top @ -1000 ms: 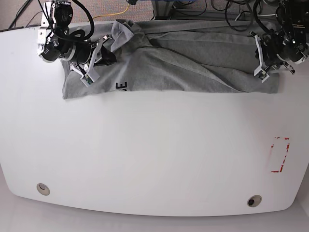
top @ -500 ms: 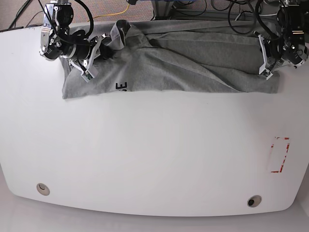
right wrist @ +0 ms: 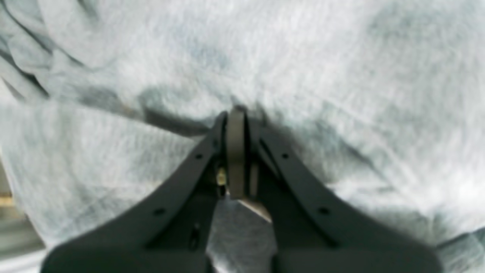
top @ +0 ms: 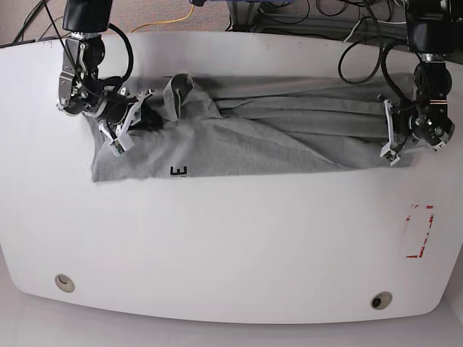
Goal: Layout the t-shirt on the table in an organized manner, then fold the t-shirt properly
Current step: 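Pull the shirt strip outward with both grippers to straighten it, then hold the shirt end with the right gripper while the left gripper grips the other end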
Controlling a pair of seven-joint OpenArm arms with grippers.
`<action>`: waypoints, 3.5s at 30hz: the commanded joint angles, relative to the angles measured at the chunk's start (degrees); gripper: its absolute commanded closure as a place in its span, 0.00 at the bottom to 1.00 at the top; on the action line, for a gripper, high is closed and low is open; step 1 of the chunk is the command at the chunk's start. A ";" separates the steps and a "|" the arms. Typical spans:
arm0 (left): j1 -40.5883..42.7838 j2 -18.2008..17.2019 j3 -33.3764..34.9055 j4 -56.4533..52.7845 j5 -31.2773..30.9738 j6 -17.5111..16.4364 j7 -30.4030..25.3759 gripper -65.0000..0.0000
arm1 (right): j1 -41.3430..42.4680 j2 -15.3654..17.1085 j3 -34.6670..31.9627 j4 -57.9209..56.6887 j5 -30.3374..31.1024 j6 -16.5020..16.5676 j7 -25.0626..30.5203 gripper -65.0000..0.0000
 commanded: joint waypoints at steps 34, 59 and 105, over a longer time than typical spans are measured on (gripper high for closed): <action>-9.44 0.86 -11.92 19.06 -0.97 -0.28 10.48 0.24 | 2.57 3.08 1.60 -8.03 -11.73 -3.16 -2.10 0.97; -26.58 6.75 -12.45 -21.47 -0.79 -0.28 -3.23 0.24 | 2.40 1.23 1.60 -8.12 -11.73 -3.16 -2.10 0.97; -25.88 4.64 -8.76 -26.48 -0.88 -0.28 -3.76 0.64 | 2.31 0.00 1.86 -8.12 -11.73 -3.16 -2.10 0.98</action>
